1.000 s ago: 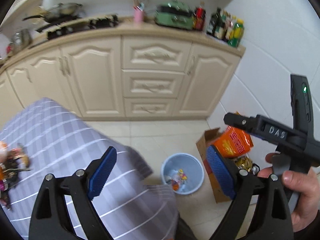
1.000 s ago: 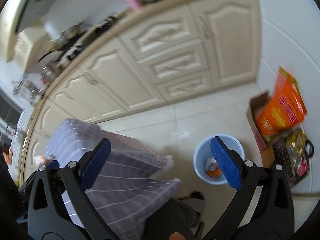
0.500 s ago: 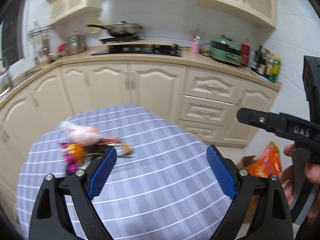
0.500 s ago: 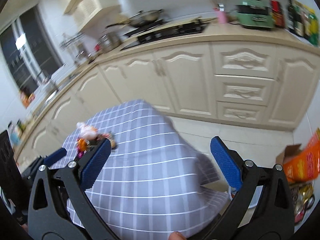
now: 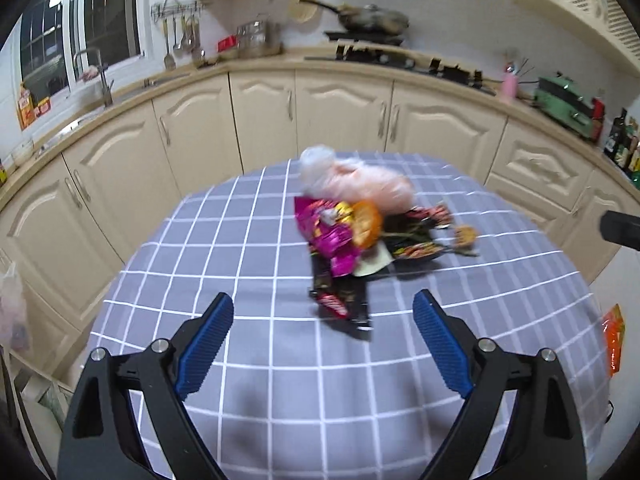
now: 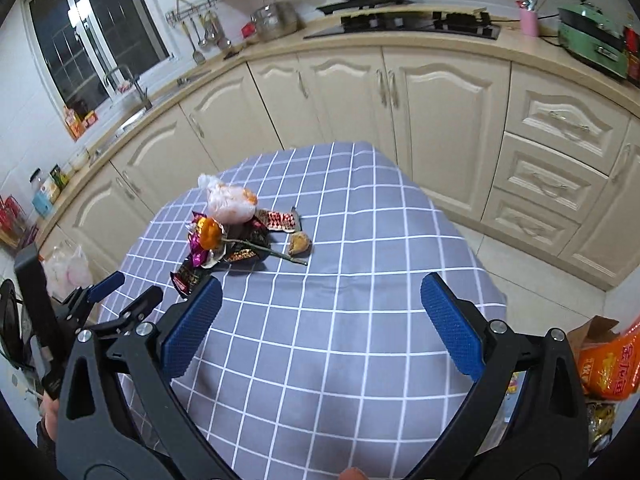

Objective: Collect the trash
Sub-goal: 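Grasp the dark snack packet with the left tool while the right tool grasps a cracker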

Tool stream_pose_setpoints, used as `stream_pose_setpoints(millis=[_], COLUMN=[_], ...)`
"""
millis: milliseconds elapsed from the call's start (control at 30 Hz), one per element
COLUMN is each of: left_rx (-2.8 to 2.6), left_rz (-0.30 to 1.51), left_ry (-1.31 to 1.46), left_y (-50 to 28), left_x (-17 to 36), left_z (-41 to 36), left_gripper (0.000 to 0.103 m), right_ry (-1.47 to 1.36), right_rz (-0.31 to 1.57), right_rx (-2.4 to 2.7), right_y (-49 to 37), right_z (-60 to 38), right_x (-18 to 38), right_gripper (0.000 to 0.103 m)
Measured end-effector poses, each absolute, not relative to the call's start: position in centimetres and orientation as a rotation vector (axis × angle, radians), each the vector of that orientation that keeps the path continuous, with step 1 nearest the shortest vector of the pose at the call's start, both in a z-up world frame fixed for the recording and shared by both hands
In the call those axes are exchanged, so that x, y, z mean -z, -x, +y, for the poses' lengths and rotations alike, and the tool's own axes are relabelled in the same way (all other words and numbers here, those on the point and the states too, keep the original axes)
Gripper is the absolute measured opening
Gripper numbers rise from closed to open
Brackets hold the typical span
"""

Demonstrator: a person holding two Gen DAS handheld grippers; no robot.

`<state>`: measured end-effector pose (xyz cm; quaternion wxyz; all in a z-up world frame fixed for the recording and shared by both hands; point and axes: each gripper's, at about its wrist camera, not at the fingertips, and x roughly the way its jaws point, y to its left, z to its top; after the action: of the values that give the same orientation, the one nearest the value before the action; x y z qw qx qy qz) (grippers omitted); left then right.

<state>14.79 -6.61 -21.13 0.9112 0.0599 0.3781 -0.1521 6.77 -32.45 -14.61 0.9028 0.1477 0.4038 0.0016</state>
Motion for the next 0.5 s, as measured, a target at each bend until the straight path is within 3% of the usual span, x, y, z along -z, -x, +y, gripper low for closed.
stream_pose_setpoints(millis=[200,233,300,333,400,467,500], left_rx=[0.303,0.306,0.337,0.351,0.358,0.377,0.400], left_rz=[0.856,0.861,0.888,0.904,0.903,0.905,0.912], left_ry=[-0.123,-0.119,-0.095,-0.078,-0.084,-0.084,-0.065], left_y=[-17.8,-18.2,-19.1,-19.6,-19.9,-20.3,-20.5], left_x=[24.3,24.5,24.9,25.2,25.3,25.4,25.3], left_z=[-6.7,-6.8,-6.9,-6.9,-7.2,-7.4,-7.4], left_gripper=[0.089,0.084,0.070,0.061,0.054,0.037,0.023], right_ry=[-0.260,-0.255,-0.246,-0.235,-0.215,-0.201,-0.198], right_rz=[0.904,0.916,0.936,0.949,0.966,0.996,1.012], right_rx=[0.003,0.007,0.003,0.002,-0.001,-0.019,-0.035], right_y=[-9.8,-10.5,-11.7,-12.6,-14.0,-15.9,-16.8], right_z=[-31.6,-31.5,-31.4,-31.2,-30.9,-30.2,-29.7], right_x=[17.2,17.8,18.7,19.2,19.8,20.8,21.4], right_gripper=[0.097,0.097,0.093,0.084,0.072,0.062,0.055])
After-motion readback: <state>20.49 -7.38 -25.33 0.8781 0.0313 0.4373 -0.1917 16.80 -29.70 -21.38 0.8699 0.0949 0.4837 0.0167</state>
